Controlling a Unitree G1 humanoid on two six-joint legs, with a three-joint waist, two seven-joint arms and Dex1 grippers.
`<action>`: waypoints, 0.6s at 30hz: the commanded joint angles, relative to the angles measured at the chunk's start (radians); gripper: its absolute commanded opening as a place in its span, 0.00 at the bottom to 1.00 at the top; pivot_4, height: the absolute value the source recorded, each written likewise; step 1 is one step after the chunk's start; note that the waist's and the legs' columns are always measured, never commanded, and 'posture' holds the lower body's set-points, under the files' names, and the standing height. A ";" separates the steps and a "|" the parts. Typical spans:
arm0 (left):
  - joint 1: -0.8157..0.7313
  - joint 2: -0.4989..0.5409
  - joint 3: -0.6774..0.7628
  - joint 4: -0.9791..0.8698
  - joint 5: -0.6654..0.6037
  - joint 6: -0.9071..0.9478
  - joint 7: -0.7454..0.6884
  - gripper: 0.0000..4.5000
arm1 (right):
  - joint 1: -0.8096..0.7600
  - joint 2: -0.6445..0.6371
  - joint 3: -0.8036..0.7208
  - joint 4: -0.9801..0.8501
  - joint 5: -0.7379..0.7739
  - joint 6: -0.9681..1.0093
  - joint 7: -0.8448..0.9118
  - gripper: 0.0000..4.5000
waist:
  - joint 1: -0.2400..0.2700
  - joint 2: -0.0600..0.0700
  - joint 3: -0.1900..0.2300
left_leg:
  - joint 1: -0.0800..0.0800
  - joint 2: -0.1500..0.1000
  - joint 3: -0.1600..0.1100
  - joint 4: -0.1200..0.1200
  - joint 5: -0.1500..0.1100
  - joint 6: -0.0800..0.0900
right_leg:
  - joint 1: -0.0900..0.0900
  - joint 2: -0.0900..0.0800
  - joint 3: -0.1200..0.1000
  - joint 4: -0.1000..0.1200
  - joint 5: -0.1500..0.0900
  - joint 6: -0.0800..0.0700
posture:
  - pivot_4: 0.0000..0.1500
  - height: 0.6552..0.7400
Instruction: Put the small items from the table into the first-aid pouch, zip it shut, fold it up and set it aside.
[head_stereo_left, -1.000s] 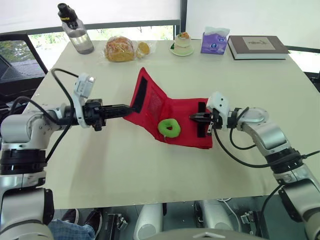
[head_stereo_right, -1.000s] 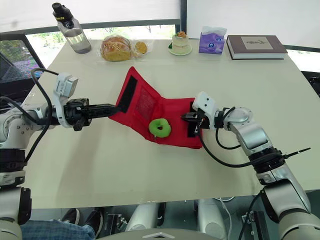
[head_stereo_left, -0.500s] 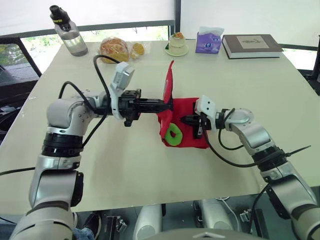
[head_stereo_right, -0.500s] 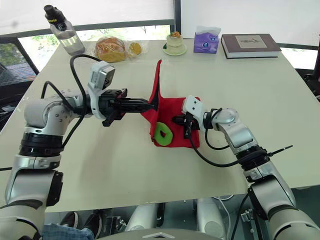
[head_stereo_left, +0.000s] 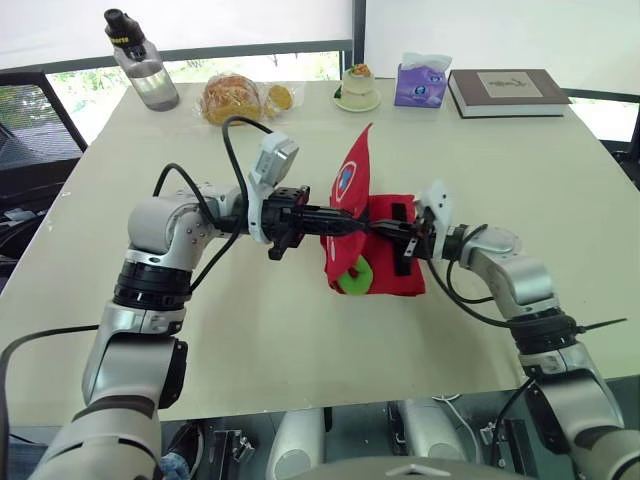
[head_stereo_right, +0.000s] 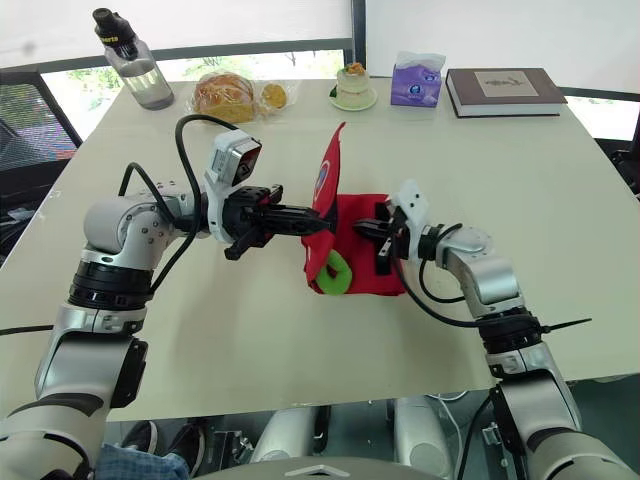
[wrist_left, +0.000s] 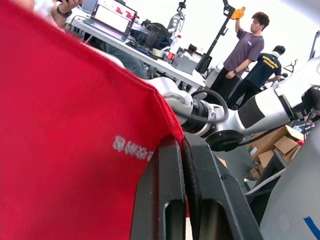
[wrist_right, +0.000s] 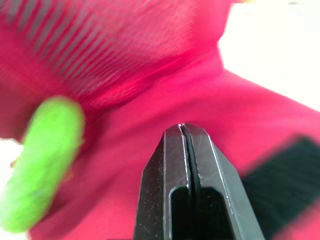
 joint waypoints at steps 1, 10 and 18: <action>-0.009 0.003 0.006 -0.012 0.008 -0.022 -0.019 0.00 | 0.048 -0.050 -0.092 -0.137 0.083 0.055 -0.011 0.01 | 0.000 0.000 0.000 | 0.000 0.000 0.000 0.000 0.000 0.000 | 0.000 0.000 0.000 0.000 0.000 0.000 | 1.00 0.92; -0.008 -0.043 -0.039 0.029 0.065 -0.048 -0.014 0.00 | 0.258 -0.230 -0.304 -0.302 0.204 0.063 0.027 0.01 | 0.001 0.000 0.000 | 0.000 -0.001 0.001 0.000 0.000 0.000 | 0.000 0.000 0.001 0.000 0.000 0.000 | 1.00 0.92; -0.030 -0.146 -0.103 0.146 0.180 -0.128 0.048 0.00 | 0.445 -0.389 -0.382 -0.303 0.162 -0.090 0.162 0.01 | 0.003 0.001 0.000 | 0.001 -0.002 0.001 0.001 0.000 0.000 | 0.001 -0.001 0.002 -0.001 -0.001 0.001 | 1.00 0.92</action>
